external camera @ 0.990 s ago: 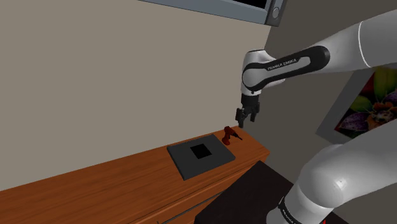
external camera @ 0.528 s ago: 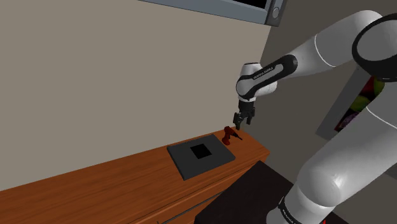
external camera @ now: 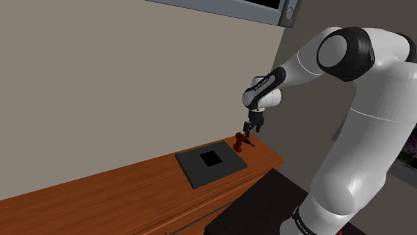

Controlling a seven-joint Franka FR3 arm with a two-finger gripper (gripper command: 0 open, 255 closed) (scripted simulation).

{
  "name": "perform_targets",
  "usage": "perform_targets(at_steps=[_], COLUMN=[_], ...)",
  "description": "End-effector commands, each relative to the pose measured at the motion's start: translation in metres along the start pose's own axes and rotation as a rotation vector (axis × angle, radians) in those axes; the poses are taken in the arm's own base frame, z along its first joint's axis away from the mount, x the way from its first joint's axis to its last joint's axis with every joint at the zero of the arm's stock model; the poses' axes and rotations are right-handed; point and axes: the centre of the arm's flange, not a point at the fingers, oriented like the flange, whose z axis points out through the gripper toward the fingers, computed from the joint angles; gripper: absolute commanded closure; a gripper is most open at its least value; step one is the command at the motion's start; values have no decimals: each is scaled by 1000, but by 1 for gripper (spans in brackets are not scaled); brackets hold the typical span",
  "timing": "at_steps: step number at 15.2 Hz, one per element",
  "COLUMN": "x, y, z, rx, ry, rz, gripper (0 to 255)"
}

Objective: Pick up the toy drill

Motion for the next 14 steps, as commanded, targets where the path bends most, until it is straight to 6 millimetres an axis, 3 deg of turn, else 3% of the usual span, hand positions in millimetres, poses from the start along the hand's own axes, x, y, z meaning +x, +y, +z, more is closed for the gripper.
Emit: perform_targets(at_steps=[1,10,14], x=[15,79,82], y=[16,82,81], z=[19,91,112], rx=[2,12,12], ry=[5,27,27], rz=[0,2,2], gripper=[0,0,0])
